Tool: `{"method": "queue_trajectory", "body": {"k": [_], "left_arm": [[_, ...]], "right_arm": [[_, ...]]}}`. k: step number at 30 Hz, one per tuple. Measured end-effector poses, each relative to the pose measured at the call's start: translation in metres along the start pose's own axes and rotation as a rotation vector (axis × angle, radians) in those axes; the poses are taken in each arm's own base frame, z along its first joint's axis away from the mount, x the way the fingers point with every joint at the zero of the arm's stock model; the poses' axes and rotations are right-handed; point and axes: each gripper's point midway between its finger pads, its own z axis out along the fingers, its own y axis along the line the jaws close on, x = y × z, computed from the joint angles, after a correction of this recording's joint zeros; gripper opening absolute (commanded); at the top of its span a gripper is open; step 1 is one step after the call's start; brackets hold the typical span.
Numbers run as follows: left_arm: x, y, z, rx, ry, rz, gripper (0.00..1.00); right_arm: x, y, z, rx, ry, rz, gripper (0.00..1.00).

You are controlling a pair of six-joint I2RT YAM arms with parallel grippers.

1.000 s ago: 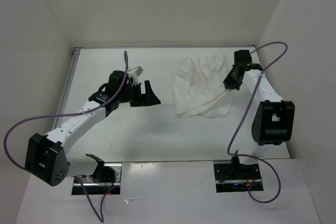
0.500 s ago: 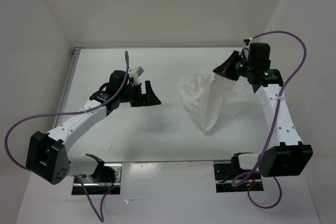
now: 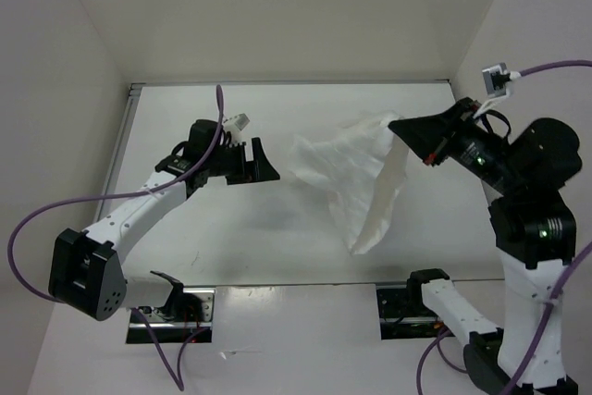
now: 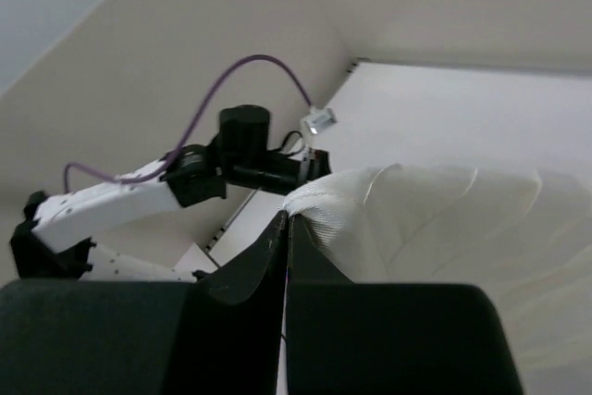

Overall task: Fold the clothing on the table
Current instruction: Move the skirt to the center of the board, then flatten the skirt out

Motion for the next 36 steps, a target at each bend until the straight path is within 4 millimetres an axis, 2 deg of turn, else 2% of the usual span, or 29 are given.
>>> {"method": "queue_trajectory", "body": {"k": [1, 3, 7, 9, 12, 13, 14, 15, 16, 17, 18, 19, 21, 23, 25, 27, 30, 34, 36], "left_arm": [[0.0, 0.001, 0.0, -0.002, 0.0, -0.003, 0.94], [0.001, 0.002, -0.002, -0.006, 0.004, -0.009, 0.94], [-0.001, 0.003, -0.009, -0.008, -0.006, -0.012, 0.94], [-0.002, 0.003, -0.013, -0.009, -0.016, -0.014, 0.94], [-0.005, 0.008, -0.02, -0.017, -0.038, -0.021, 0.94], [-0.005, 0.009, -0.022, -0.02, -0.044, -0.024, 0.94], [-0.006, 0.012, -0.023, -0.026, -0.046, -0.03, 0.94], [-0.006, 0.014, -0.024, -0.03, -0.05, -0.034, 0.94], [-0.007, 0.016, -0.024, -0.034, -0.053, -0.038, 0.94], [-0.007, 0.018, -0.025, -0.038, -0.054, -0.043, 0.94], [-0.007, 0.02, -0.025, -0.042, -0.053, -0.046, 0.94], [-0.006, 0.022, -0.025, -0.045, -0.052, -0.045, 0.94], [-0.006, 0.023, -0.025, -0.043, -0.048, -0.024, 0.94], [-0.003, 0.025, -0.024, -0.05, -0.027, 0.015, 0.94], [-0.003, 0.022, -0.02, -0.053, 0.004, 0.07, 0.93], [-0.005, 0.011, -0.01, -0.037, 0.042, 0.155, 0.91], [-0.001, -0.006, 0.009, -0.002, 0.09, 0.253, 0.91], [0.011, -0.022, 0.059, -0.003, 0.173, 0.343, 0.9], [0.013, -0.019, 0.085, -0.042, 0.189, 0.365, 0.9]], "right_arm": [[-0.003, 0.014, -0.009, -0.043, -0.02, -0.029, 0.0], [-0.006, 0.03, -0.018, -0.089, -0.039, -0.057, 0.0], [-0.009, 0.038, -0.015, -0.141, -0.028, -0.05, 0.0], [-0.011, 0.033, -0.002, -0.157, -0.01, -0.022, 0.0], [-0.01, 0.01, 0.037, -0.144, 0.035, 0.045, 0.0], [-0.006, -0.004, 0.061, -0.13, 0.067, 0.073, 0.0], [-0.003, -0.012, 0.074, -0.118, 0.083, 0.089, 0.0], [0.003, -0.027, 0.097, -0.092, 0.115, 0.113, 0.09], [0.01, -0.042, 0.12, -0.068, 0.145, 0.134, 0.46], [0.017, -0.06, 0.144, -0.034, 0.173, 0.155, 0.47], [0.029, -0.09, 0.18, 0.014, 0.205, 0.164, 0.47], [0.037, -0.107, 0.196, 0.042, 0.221, 0.168, 0.5], [0.071, -0.163, 0.238, 0.161, 0.293, 0.2, 0.55], [0.104, -0.212, 0.259, 0.286, 0.346, 0.211, 0.57], [0.131, -0.246, 0.259, 0.404, 0.399, 0.214, 0.64], [0.135, -0.26, 0.251, 0.487, 0.41, 0.192, 0.64], [0.109, -0.259, 0.241, 0.545, 0.349, 0.124, 0.64], [0.066, -0.244, 0.218, 0.595, 0.239, 0.048, 0.67], [0.052, -0.237, 0.202, 0.623, 0.193, 0.025, 0.68]]}}
